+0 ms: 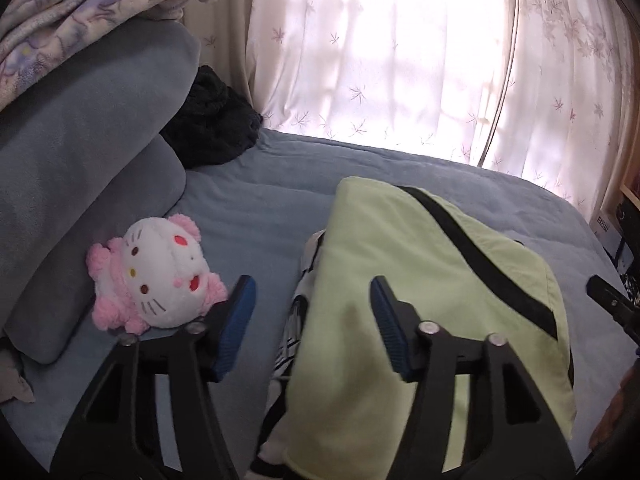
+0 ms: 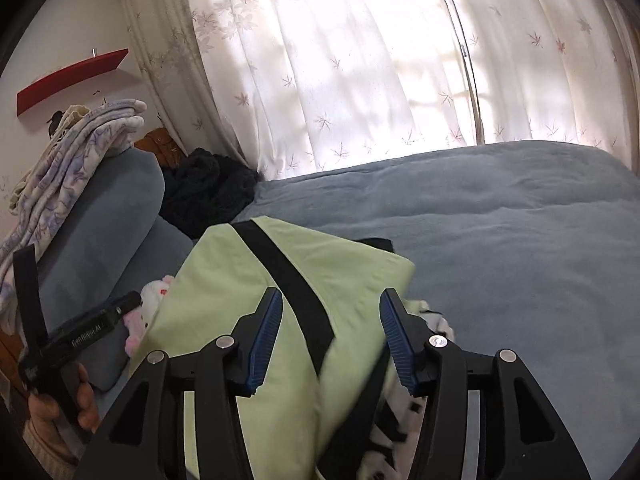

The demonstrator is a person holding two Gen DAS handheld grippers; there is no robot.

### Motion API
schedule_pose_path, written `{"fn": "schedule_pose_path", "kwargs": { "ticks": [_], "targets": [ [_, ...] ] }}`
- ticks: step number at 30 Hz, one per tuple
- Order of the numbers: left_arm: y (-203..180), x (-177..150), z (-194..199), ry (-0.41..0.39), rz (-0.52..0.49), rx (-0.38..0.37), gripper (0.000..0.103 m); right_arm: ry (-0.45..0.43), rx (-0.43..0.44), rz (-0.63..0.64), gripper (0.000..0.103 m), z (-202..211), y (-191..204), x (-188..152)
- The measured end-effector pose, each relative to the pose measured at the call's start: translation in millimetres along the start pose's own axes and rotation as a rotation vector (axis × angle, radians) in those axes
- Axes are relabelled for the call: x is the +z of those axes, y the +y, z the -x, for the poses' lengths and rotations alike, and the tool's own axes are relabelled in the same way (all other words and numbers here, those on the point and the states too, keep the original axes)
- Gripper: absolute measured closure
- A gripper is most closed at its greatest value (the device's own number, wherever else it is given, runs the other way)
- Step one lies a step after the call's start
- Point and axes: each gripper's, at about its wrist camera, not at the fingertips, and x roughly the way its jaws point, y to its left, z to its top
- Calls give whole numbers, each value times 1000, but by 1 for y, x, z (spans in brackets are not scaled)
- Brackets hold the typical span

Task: Fold large clothes
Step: 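Carry the bundle to the folded clothes stack and lower it on top, release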

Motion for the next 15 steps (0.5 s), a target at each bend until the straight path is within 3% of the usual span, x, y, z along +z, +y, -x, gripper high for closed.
{"fn": "schedule_pose_path", "kwargs": {
  "ticks": [3,7,9,15],
  "targets": [
    [-18,-3,-23,32,-39,49,59,40,-25,-40,51,-36,12,0],
    [-32,-14,-55,78,-106,122,58,150,-120,-21,52,-86,9,-7],
    [-25,-16,-69,100,-83,118,55,210,-141,-25,52,-115,-2,-16],
    [-14,-20,-106,152,-38,89,55,248,-131,-31,49,-177,-14,-23]
  ]
}}
